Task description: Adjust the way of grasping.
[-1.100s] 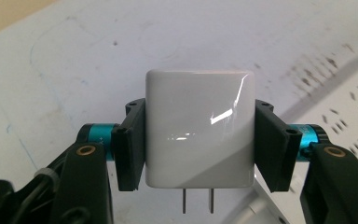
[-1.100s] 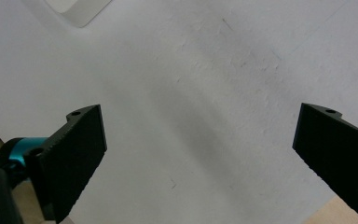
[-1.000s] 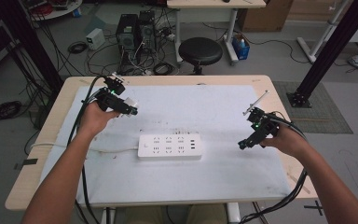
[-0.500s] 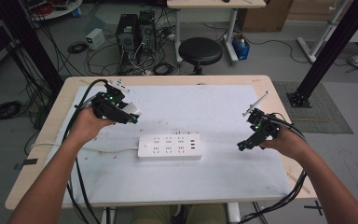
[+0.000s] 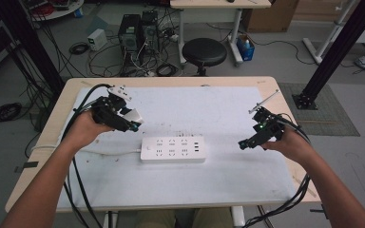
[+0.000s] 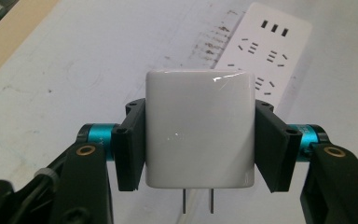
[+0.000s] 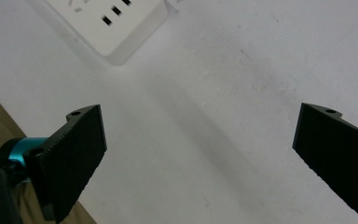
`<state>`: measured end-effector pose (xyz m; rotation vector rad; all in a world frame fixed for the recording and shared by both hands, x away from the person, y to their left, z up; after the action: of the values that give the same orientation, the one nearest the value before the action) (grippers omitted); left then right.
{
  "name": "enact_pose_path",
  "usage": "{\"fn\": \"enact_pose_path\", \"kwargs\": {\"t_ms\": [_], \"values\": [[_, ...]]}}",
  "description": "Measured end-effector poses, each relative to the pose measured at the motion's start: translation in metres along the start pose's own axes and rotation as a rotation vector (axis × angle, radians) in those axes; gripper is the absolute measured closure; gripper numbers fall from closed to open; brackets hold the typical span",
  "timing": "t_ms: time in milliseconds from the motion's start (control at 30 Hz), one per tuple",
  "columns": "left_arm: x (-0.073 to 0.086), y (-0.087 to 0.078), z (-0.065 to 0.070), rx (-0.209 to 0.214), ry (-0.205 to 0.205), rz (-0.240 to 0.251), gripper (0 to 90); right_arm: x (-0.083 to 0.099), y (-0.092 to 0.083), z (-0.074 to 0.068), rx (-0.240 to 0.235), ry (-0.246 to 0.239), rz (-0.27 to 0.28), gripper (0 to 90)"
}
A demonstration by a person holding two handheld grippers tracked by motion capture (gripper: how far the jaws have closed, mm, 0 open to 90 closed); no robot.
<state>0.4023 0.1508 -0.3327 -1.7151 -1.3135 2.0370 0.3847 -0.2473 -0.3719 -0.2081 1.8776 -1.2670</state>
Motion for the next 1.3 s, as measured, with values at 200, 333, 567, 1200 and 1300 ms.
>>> {"fn": "enact_pose_path", "kwargs": {"t_ms": [200,333,567,1200,1300], "values": [[-0.001,0.006,0.006,0.036,0.078,-0.017,42.5,-0.01,-0.002,-0.012,-0.069,0.054,0.075,2.0],[-0.004,0.01,0.012,0.052,0.119,-0.005,42.5,-0.017,-0.003,-0.02,-0.126,0.108,0.128,2.0],[-0.014,0.013,0.021,0.064,0.147,0.027,42.5,-0.029,-0.004,-0.032,-0.254,0.23,0.214,2.5],[-0.018,0.02,0.03,0.068,0.188,0.023,42.5,-0.023,-0.037,-0.039,-0.153,0.21,0.291,2.7],[-0.018,0.019,0.031,0.07,0.187,0.022,42.5,-0.024,-0.038,-0.044,-0.166,0.207,0.293,2.7]]}}
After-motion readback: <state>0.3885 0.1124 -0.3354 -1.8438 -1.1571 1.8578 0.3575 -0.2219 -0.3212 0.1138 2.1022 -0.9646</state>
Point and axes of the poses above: each handheld gripper's, and its own axes: y roughly forward along the jaws, x roughly out of its underside, z roughly to its right, the point moved 6 cm from there along y, roughly forward along the jaws, and after that the axes turned 8 degrees about z, right-handed, at the moved point
